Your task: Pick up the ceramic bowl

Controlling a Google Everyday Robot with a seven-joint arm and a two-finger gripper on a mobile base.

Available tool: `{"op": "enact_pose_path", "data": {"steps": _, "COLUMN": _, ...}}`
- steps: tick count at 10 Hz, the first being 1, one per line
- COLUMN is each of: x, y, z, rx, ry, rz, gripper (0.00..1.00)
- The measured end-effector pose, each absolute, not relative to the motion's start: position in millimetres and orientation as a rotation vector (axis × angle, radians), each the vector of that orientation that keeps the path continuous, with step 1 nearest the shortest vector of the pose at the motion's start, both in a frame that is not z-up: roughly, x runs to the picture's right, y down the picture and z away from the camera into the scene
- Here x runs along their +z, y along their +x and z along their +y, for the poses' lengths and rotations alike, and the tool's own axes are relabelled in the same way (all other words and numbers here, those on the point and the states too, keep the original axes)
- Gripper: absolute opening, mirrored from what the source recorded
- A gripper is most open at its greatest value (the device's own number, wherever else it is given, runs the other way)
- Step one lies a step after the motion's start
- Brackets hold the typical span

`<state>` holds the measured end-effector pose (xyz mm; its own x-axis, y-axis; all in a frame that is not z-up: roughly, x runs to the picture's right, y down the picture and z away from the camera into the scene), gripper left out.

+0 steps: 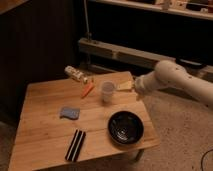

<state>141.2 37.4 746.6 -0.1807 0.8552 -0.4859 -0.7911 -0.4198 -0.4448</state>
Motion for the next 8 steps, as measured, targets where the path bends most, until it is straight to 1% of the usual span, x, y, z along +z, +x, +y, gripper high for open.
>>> {"op": "enact_pose_path", "data": {"steps": 3, "x": 751.4, "y": 155.3, "z": 65.6, "rx": 1.861, "ry": -0.892, "rz": -0.148, "gripper": 0.8}}
{"op": "enact_pose_path", "data": {"steps": 8, "x": 748.9, "y": 162.2, "z": 96.9, "rx": 1.831, "ry": -0.971, "rz": -0.194, "gripper": 0.8}}
